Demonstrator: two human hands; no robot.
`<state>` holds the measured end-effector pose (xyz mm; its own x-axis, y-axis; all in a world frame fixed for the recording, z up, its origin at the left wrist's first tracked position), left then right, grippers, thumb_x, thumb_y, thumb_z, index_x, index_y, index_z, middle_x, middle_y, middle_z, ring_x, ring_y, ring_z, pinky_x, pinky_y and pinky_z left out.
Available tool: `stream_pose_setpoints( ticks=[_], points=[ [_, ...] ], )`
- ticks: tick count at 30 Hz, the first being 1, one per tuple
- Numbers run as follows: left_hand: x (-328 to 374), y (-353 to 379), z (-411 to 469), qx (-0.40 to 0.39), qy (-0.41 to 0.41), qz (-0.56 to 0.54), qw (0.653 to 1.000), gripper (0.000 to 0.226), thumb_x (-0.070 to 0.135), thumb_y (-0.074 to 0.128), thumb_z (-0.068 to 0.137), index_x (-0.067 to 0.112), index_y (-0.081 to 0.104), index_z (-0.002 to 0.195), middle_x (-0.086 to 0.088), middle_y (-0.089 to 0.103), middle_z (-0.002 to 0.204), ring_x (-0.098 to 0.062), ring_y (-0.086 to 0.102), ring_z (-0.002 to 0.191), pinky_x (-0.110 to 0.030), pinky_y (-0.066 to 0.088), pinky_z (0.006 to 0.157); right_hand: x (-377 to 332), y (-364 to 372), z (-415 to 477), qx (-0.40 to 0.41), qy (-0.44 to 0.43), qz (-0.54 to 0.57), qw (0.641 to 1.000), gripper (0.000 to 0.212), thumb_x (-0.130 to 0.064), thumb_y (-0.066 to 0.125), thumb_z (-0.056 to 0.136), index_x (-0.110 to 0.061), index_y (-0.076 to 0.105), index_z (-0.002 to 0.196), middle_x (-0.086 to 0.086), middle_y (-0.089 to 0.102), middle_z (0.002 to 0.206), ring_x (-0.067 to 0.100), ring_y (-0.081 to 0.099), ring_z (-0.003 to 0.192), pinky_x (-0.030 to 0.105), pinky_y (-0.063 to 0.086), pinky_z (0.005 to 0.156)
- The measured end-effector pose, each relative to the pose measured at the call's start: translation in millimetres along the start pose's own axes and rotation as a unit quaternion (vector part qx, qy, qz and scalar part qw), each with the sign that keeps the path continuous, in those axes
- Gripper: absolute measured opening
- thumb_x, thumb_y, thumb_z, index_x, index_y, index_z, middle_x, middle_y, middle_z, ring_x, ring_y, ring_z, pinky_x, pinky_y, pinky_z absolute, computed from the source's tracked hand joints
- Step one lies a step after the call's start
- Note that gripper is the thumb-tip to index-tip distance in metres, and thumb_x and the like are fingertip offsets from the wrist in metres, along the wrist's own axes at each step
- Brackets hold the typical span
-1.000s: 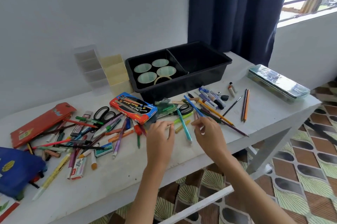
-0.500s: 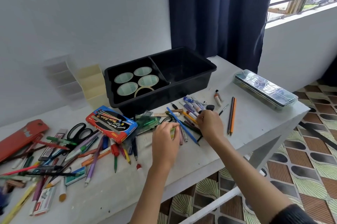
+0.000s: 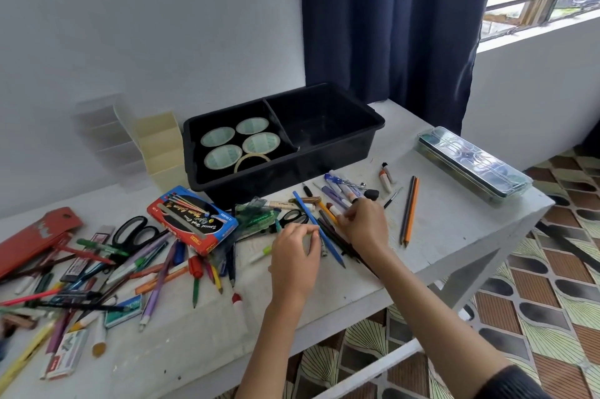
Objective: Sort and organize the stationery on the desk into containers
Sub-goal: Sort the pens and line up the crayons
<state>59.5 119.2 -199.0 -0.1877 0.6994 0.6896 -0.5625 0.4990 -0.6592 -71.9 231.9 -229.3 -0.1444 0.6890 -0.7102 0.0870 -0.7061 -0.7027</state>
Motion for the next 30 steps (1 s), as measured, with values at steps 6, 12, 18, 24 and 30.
stream_pose_setpoints(
  ticks=[6,12,18,24,30],
  points=[
    [3.3,1.1,-8.4,-0.013,0.007,-0.013,1.000,0.021,0.020,0.051,0.095,0.016,0.067,0.108,0.007,0.061,0.103,-0.003,0.051,0.099,-0.025,0.047,0.089,-0.9,-10.1,-14.1,0.029,-0.038,0.068,0.997,0.023,-0.011,0.069,0.080,-0.006,0.070,0.103,0.008,0.066,0.094,0.016,0.060,0.080,0.028,0.052,0.073],
    [12.2,5.5,-0.6,-0.031,0.023,-0.027,0.999,0.021,0.021,0.051,0.095,0.017,0.065,0.110,0.012,0.055,0.097,0.001,0.049,0.093,-0.009,0.043,0.070,18.4,-43.9,-32.2,0.128,0.011,0.238,0.963,0.015,-0.010,0.069,0.081,-0.007,0.074,0.094,0.005,0.068,0.079,0.020,0.062,0.073,0.028,0.054,0.068],
    [30.6,29.2,2.3,-0.065,0.053,-0.056,0.995,0.019,0.020,0.052,0.095,0.014,0.065,0.106,0.007,0.058,0.096,-0.004,0.055,0.087,-0.013,0.049,0.069,52.5,-62.5,-39.5,0.161,0.063,0.295,0.940,0.020,-0.011,0.069,0.082,-0.008,0.072,0.102,0.004,0.070,0.081,0.019,0.066,0.077,0.024,0.055,0.072],
    [63.8,67.1,26.3,-0.084,0.080,-0.059,0.991,0.020,0.018,0.052,0.094,0.014,0.065,0.109,0.003,0.061,0.104,-0.007,0.055,0.101,-0.025,0.052,0.085,79.8,-86.3,-19.6,0.182,0.078,0.332,0.922,0.021,-0.010,0.070,0.082,-0.006,0.072,0.103,0.006,0.071,0.082,0.016,0.069,0.077,0.024,0.056,0.075],
    [92.5,119.6,63.7,-0.084,0.079,-0.049,0.992,0.019,0.017,0.053,0.094,0.015,0.065,0.108,0.001,0.063,0.104,-0.013,0.057,0.101,-0.030,0.051,0.085,112.0,-112.6,21.0,0.189,0.089,0.340,0.917,0.014,-0.015,0.072,0.080,-0.012,0.075,0.093,0.000,0.071,0.076,0.016,0.070,0.077,0.033,0.057,0.078]
  ],
)
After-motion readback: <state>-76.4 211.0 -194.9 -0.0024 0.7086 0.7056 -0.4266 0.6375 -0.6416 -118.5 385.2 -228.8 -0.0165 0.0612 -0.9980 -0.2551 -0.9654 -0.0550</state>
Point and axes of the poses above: each hand's wrist, its own z-axis towards the middle knuckle, its own y-axis out of the palm, x = y × z, the point moved 9 cm from there along z, towards the middle knuckle
